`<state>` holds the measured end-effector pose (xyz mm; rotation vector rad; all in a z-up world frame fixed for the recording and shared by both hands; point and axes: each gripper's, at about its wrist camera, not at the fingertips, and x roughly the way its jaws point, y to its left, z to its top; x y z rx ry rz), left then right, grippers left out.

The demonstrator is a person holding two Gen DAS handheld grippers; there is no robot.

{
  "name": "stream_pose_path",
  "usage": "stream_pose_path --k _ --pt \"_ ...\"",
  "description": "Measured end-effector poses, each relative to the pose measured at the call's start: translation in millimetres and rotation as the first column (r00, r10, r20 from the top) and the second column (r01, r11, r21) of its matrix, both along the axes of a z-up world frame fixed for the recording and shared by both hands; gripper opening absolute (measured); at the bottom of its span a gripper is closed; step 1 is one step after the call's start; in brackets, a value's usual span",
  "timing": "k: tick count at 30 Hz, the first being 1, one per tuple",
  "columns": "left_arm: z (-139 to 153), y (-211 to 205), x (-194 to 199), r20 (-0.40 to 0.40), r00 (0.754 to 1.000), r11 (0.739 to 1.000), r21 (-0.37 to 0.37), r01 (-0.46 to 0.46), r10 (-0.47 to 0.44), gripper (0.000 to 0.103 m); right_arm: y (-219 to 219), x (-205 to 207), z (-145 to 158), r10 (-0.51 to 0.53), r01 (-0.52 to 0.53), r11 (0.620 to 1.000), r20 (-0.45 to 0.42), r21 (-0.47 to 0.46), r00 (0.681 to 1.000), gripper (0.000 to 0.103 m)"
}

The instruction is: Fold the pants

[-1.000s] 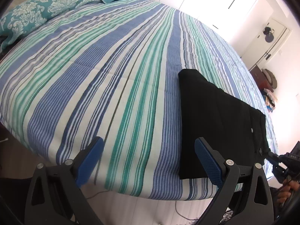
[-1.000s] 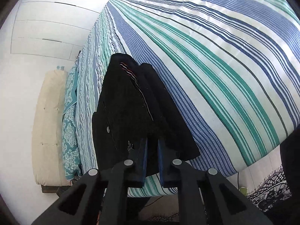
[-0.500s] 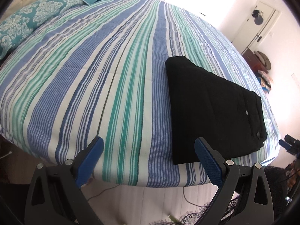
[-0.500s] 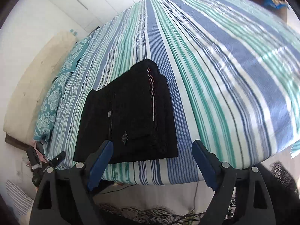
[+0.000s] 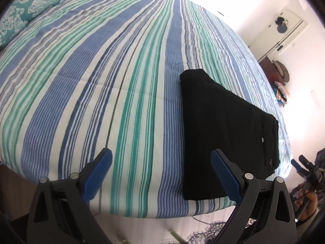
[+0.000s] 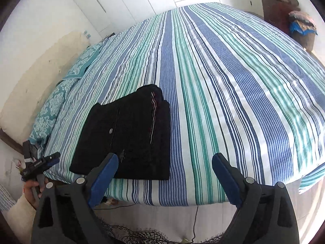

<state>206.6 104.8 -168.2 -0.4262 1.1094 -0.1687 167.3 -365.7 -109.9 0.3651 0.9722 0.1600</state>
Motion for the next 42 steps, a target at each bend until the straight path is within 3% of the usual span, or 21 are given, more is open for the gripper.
stream_pose_path --k 5,8,9,11,13,15,17,18,19,20,21,22,24,31,36,39,41,42 --pt "-15.4 -21.8 41.0 -0.037 0.987 0.982 -0.111 0.151 -0.156 0.098 1.7 67.4 -30.7 0.077 -0.056 0.975 -0.093 0.214 0.993 0.093" --pt "-30.1 -36.9 52.8 -0.065 0.974 0.975 -0.067 0.212 -0.216 0.098 15.8 98.6 -64.0 0.146 -0.085 0.948 -0.184 0.305 0.972 0.093" --pt "-35.9 -39.6 56.1 -0.082 0.972 0.975 -0.035 0.219 -0.221 0.098 21.4 105.3 -75.4 0.178 -0.103 0.945 -0.220 0.311 0.959 0.093" --pt "-42.6 -41.8 58.9 -0.089 0.970 0.974 -0.013 0.227 -0.227 0.098 31.6 112.3 -90.8 0.211 -0.151 0.963 -0.275 0.222 0.938 0.093" --pt "-42.0 -45.0 59.1 -0.070 0.971 0.973 -0.026 0.228 -0.229 0.099 32.8 111.8 -94.1 0.235 -0.193 0.964 -0.245 0.183 0.941 0.094" --pt "-44.5 -51.2 63.4 -0.070 0.967 0.968 -0.060 0.242 -0.246 0.100 31.5 110.8 -94.4 0.239 -0.192 0.960 -0.238 0.205 0.942 0.095" --pt "-45.9 -59.3 69.2 -0.073 0.964 0.965 -0.077 0.250 -0.256 0.100 34.3 112.5 -101.2 0.287 -0.215 0.933 -0.237 0.289 0.928 0.095" --pt "-45.9 -64.1 71.2 -0.071 0.963 0.963 -0.098 0.253 -0.260 0.096 37.7 115.0 -104.6 0.318 -0.231 0.914 -0.235 0.333 0.919 0.095" --pt "-45.3 -68.9 73.3 -0.072 0.961 0.958 -0.126 0.257 -0.267 0.063 42.9 117.8 -107.8 0.344 -0.246 0.896 -0.228 0.370 0.911 0.092" --pt "-46.3 -75.4 74.8 -0.089 0.955 0.951 -0.155 0.268 -0.284 0.044 49.8 120.4 -111.0 0.362 -0.256 0.886 -0.230 0.386 0.903 0.092" --pt "-40.7 -78.9 74.9 -0.089 0.959 0.959 -0.113 0.259 -0.270 0.035 57.0 121.6 -113.6 0.361 -0.264 0.897 -0.240 0.355 0.901 0.081" --pt "-32.9 -84.1 72.7 -0.072 0.958 0.959 -0.084 0.272 -0.278 0.021 61.4 120.6 -114.3 0.358 -0.277 0.911 -0.253 0.306 0.899 0.061" --pt "-13.3 -91.6 67.9 -0.045 0.958 0.959 -0.040 0.281 -0.282 0.016 65.8 118.1 -106.2 0.354 -0.278 0.913 -0.242 0.300 0.903 0.044" --pt "58.4 -85.6 68.2 0.074 0.960 0.962 -0.001 0.271 -0.271 0.016 83.6 106.8 -44.1 0.367 -0.330 0.905 -0.099 0.268 0.925 0.037" --pt "67.0 -70.7 104.2 0.098 0.974 0.979 0.037 0.202 -0.205 0.016 102.1 135.5 -16.7 0.368 -0.352 0.902 -0.018 0.251 0.930 0.037" --pt "40.1 -77.0 125.5 0.054 0.982 0.974 0.152 0.170 -0.180 0.023 118.8 162.3 -27.1 0.359 -0.344 0.913 -0.030 0.219 0.933 0.038" --pt "14.6 -83.0 128.7 -0.024 0.990 0.945 0.293 0.143 -0.142 0.032 126.3 174.6 -45.2 0.344 -0.325 0.924 -0.068 0.201 0.937 0.040" --pt "7.0 -84.1 125.1 -0.043 0.991 0.924 0.360 0.132 -0.125 0.034 128.4 179.4 -57.6 0.328 -0.305 0.932 -0.099 0.194 0.939 0.047"
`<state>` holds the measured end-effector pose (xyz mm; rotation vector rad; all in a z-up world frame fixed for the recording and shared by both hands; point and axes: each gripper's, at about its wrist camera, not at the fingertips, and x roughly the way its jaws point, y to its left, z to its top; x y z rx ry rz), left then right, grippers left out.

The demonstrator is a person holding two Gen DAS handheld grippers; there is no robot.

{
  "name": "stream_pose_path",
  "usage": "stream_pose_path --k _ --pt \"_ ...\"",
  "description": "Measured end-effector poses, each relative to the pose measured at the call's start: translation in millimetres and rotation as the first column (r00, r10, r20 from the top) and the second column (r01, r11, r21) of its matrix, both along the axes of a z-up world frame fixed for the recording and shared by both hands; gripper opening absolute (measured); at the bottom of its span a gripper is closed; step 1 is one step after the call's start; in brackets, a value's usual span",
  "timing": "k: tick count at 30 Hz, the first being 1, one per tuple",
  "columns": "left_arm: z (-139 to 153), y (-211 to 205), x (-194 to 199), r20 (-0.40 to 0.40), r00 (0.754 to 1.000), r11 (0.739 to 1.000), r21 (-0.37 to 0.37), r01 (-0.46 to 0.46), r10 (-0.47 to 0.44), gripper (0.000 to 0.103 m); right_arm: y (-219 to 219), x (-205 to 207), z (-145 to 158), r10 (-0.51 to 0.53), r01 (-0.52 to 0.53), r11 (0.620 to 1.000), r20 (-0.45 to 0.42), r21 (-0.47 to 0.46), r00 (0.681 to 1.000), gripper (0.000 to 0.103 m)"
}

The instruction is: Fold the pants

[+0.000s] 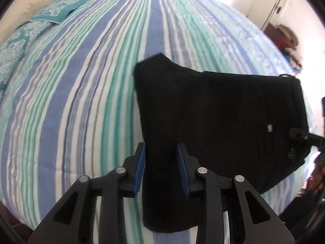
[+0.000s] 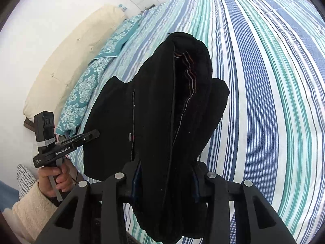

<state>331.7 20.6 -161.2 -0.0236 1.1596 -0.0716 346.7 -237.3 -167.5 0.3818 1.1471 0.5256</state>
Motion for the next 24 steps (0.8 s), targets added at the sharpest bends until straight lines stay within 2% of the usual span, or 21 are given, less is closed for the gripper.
stream_pose_path --k 1,2,3,4,6,8,12,15,19,24 --pt "-2.9 0.6 -7.4 0.008 1.000 0.999 0.033 -0.004 0.004 0.041 1.0 1.7 -11.7 -0.025 0.024 0.999 -0.030 -0.035 0.999 0.061" --pt "-1.4 4.6 -19.2 0.030 1.000 0.999 0.031 -0.008 0.007 0.050 -1.7 0.2 -19.8 -0.065 0.061 0.995 -0.050 -0.084 0.997 0.073" --pt "5.1 7.8 -30.8 0.059 0.998 0.999 0.030 -0.019 0.017 0.072 -6.6 -4.2 -24.1 -0.102 0.096 0.989 -0.051 -0.112 0.993 0.097" --pt "14.7 9.6 -43.5 0.100 0.994 0.998 0.043 -0.036 0.031 0.087 -15.5 -12.1 -22.0 -0.125 0.122 0.986 -0.025 -0.111 0.992 0.103" --pt "35.8 11.8 -69.0 0.195 0.979 0.994 0.079 -0.079 0.063 0.097 -30.2 -33.4 -6.7 -0.157 0.163 0.977 0.053 -0.138 0.986 0.103" --pt "55.8 11.3 -90.7 0.250 0.965 0.989 0.097 -0.108 0.081 0.099 -46.0 -55.1 16.3 -0.162 0.186 0.963 0.135 -0.195 0.978 0.103" --pt "87.7 -0.5 -114.1 0.241 0.969 0.991 0.098 -0.090 0.064 0.099 -46.5 -96.9 60.4 -0.137 0.217 0.929 0.268 -0.299 0.954 0.103" --pt "108.9 -10.3 -144.3 0.279 0.957 0.984 0.134 -0.117 0.076 0.099 -30.4 -132.0 83.6 -0.097 0.223 0.904 0.331 -0.365 0.938 0.103" --pt "132.5 -21.5 -171.8 0.292 0.953 0.985 0.129 -0.115 0.073 0.099 -0.4 -178.2 100.2 -0.049 0.209 0.873 0.348 -0.440 0.936 0.103" --pt "151.6 -26.9 -200.1 0.322 0.944 0.975 0.178 -0.133 0.071 0.100 29.0 -226.0 105.2 0.001 0.175 0.856 0.340 -0.486 0.940 0.103"
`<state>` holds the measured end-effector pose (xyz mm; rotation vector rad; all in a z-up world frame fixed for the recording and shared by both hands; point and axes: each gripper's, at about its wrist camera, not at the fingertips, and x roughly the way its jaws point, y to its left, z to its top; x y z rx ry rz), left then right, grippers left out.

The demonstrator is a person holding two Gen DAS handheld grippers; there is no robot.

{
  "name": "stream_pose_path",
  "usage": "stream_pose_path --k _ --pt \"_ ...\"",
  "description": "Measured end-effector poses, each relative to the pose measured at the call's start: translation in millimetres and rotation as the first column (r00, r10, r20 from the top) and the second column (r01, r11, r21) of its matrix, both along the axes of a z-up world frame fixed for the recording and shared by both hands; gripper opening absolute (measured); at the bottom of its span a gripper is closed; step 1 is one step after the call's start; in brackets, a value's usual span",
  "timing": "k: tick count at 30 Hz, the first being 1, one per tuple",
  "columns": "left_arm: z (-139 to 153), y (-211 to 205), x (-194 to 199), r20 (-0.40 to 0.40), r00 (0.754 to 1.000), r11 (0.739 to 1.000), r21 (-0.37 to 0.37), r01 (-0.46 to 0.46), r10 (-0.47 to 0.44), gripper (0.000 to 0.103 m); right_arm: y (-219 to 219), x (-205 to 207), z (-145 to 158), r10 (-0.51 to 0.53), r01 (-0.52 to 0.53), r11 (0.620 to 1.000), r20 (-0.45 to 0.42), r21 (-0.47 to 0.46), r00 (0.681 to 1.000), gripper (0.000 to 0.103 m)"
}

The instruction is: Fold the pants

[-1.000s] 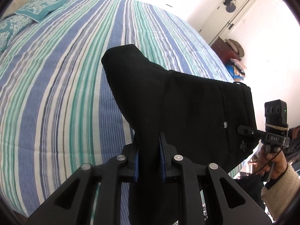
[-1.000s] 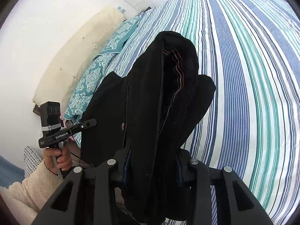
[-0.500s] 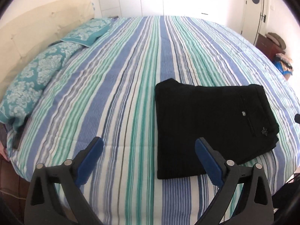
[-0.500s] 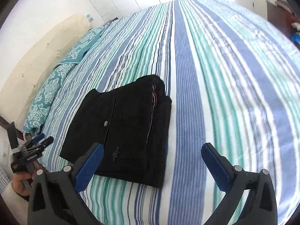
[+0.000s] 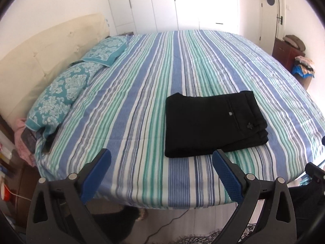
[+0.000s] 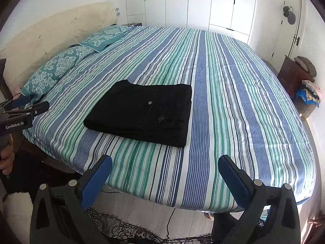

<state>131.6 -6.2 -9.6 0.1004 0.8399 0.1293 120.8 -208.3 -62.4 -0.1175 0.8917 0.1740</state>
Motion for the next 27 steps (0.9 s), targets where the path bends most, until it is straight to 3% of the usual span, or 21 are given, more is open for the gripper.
stream_pose_path --k 4,8,10,12,14,17,27 --pt "11.0 0.0 -16.4 0.012 1.000 1.000 0.015 -0.005 0.005 0.100 14.3 -17.4 5.0 0.018 -0.018 1.000 0.003 -0.015 1.000 0.103" --pt "19.5 -0.9 -45.5 0.016 0.999 0.999 0.025 -0.034 0.034 0.100 17.3 -34.9 19.3 -0.028 0.028 1.000 0.017 -0.014 0.999 0.103" --pt "18.3 -2.4 -59.8 -0.043 0.998 0.999 0.020 -0.034 0.035 0.100 19.3 -47.5 27.9 -0.041 0.041 0.999 0.021 -0.011 0.999 0.103" --pt "12.9 -5.5 -72.0 -0.124 0.992 1.000 -0.029 0.011 -0.014 0.100 23.8 -64.1 35.8 -0.052 0.053 0.998 0.030 -0.022 0.998 0.103" --pt "9.0 -7.1 -84.3 -0.148 0.988 0.996 -0.084 0.019 -0.031 0.100 30.2 -81.4 43.0 -0.039 0.040 0.999 0.049 -0.027 0.998 0.103" --pt "8.5 -8.5 -96.7 -0.151 0.988 0.992 -0.128 0.004 -0.023 0.100 40.5 -99.6 50.5 -0.031 0.035 0.998 0.084 -0.053 0.996 0.103" --pt "20.1 -13.6 -99.4 -0.092 0.995 0.995 -0.097 0.032 -0.041 0.100 53.2 -101.9 51.2 -0.016 0.025 0.996 0.104 -0.091 0.994 0.103"
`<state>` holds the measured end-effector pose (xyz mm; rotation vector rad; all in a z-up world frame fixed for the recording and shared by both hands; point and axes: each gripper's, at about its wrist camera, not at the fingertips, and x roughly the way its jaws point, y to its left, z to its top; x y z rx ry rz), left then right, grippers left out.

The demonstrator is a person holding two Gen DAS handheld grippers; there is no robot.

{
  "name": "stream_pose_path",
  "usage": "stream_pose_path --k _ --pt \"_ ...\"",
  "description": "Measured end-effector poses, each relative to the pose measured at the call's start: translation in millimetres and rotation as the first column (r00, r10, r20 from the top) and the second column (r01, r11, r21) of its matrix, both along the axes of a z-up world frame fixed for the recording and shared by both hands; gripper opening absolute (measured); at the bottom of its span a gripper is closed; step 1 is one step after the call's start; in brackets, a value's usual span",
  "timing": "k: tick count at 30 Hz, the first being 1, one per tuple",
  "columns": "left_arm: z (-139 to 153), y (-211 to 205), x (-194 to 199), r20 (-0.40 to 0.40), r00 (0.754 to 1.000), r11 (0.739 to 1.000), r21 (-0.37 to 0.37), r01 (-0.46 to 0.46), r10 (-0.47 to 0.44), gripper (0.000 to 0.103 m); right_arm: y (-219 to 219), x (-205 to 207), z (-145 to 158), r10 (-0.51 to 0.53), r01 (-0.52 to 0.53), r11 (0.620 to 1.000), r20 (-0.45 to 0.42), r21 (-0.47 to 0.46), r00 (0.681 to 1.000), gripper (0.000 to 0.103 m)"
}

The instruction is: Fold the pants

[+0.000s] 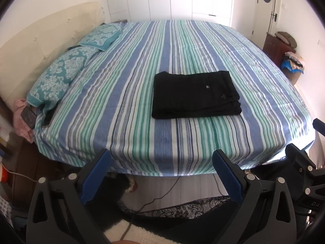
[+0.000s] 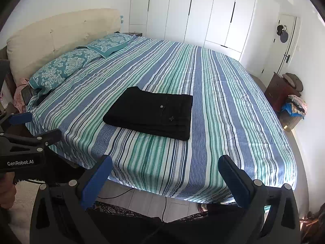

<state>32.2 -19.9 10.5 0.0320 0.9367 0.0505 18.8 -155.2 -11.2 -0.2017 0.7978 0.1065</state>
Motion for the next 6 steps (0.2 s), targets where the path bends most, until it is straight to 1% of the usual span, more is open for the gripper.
stream_pose_path --k 3,6 --pt "-3.0 0.2 -1.0 0.001 1.000 1.000 -0.022 0.007 -0.007 0.101 -0.5 1.0 -2.4 0.001 -0.001 1.000 -0.007 0.001 1.000 0.103" --pt "-1.5 -4.9 -3.1 0.023 0.999 1.000 -0.003 0.027 -0.027 0.101 -0.9 1.6 -2.6 0.000 0.000 1.000 -0.006 0.003 1.000 0.103"
